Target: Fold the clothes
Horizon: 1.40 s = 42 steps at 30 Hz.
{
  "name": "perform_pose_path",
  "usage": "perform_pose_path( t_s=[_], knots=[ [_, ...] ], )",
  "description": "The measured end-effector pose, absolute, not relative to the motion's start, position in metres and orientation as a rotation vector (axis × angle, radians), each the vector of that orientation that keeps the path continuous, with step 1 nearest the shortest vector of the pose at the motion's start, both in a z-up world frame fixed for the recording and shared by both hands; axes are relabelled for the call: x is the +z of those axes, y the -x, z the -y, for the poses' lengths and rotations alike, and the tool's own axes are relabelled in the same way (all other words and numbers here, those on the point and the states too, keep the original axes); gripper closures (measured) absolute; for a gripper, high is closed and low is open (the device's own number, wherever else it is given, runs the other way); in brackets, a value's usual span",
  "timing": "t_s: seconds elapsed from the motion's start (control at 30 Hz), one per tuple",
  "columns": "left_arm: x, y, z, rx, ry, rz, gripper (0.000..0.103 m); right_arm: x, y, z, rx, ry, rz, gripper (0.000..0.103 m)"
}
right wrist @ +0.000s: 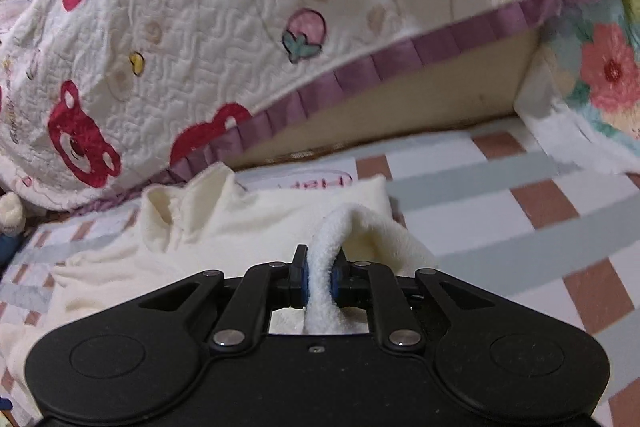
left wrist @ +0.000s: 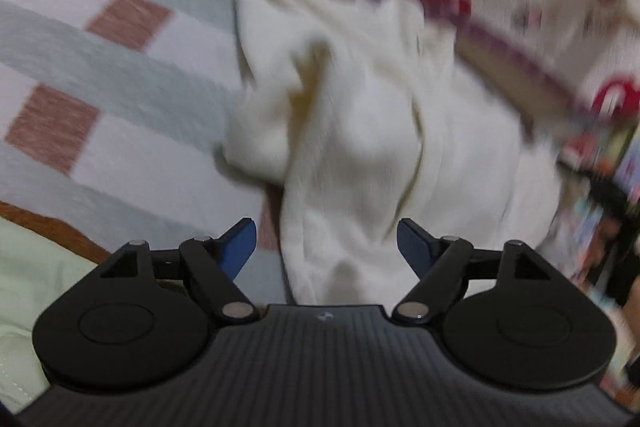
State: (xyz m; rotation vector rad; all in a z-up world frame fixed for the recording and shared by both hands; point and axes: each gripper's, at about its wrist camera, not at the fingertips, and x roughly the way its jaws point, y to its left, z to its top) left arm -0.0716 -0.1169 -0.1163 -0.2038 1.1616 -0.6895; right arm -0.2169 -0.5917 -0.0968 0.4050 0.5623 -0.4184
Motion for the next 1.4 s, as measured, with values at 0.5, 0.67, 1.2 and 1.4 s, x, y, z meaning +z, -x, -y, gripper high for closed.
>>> perform_pose_path(
  t_s=[0.5,0.67,1.2,1.4],
  knots=[
    [-0.129,0.114,0.157,-0.703,-0.054,-1.111,0.015,-0.112,0.279,0.581,-0.339,-0.484,-0.588,0.038],
    [-0.128,0.121,0.166,-0.722,-0.167,-1.036,0.015,-0.127,0.291,0.585,-0.372,-0.565,-0.594,0.037],
    [-0.113,0.116,0.159,-0.794,-0.082,-0.895,0.091,-0.114,0.29,0.581,-0.183,-0.564,-0.503,0.092],
    [-0.065,0.108,0.161,-0.673,-0.092,-0.63,0.095,-0.091,0.27,0.58,-0.166,-0.483,-0.486,0.093]
  ],
)
